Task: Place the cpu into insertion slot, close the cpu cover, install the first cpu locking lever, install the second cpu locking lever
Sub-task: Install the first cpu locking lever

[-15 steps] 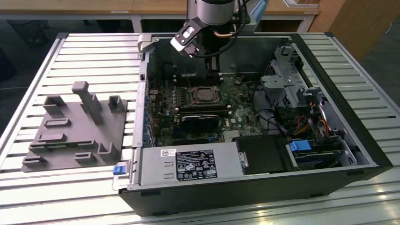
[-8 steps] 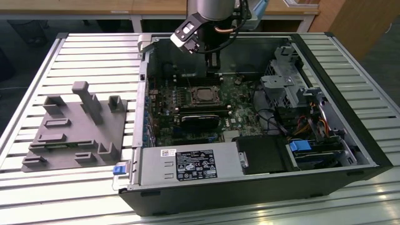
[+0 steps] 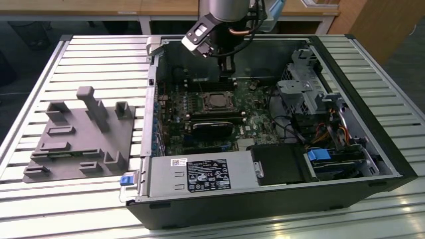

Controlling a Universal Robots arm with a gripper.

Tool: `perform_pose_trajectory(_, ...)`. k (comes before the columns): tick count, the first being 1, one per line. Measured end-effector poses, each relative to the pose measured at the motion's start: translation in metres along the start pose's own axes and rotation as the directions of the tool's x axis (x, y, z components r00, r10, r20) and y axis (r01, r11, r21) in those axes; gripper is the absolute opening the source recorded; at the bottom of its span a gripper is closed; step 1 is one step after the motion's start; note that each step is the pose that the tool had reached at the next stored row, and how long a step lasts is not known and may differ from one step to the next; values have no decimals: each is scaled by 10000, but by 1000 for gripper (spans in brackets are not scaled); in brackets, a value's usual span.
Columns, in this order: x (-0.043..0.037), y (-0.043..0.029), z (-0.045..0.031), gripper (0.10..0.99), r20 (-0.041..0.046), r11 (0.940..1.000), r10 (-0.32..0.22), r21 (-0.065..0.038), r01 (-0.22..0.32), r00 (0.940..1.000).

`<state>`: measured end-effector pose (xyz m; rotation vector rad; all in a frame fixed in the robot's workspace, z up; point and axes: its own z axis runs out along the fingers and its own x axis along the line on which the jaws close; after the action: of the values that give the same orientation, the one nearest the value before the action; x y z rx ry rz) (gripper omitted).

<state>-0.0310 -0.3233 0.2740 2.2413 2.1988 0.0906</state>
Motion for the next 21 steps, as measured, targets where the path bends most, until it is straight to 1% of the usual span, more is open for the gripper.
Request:
perform_pose_trajectory(5, 0, 0, 0, 106, -26, 9982, -596, 23, 596, 9982)
perform_pose_trajectory(8, 0, 0, 0, 106, -44, 9948, -1018, 39, 1018, 9948)
perform_pose_trajectory(10, 0, 0, 0, 106, -58, 9914, -1307, 49, 1308, 9914)
perform_pose_trajectory(13, 0, 0, 1, 106, -80, 9842, -1770, 64, 1770, 9842)
perform_pose_trajectory(15, 0, 0, 2, 106, -96, 9781, -2081, 75, 2082, 9781)
perform_pose_trajectory(19, 0, 0, 2, 106, -128, 9620, -2729, 95, 2730, 9620)
perform_pose_trajectory(21, 0, 0, 2, 106, -140, 9553, -2953, 101, 2955, 9553)
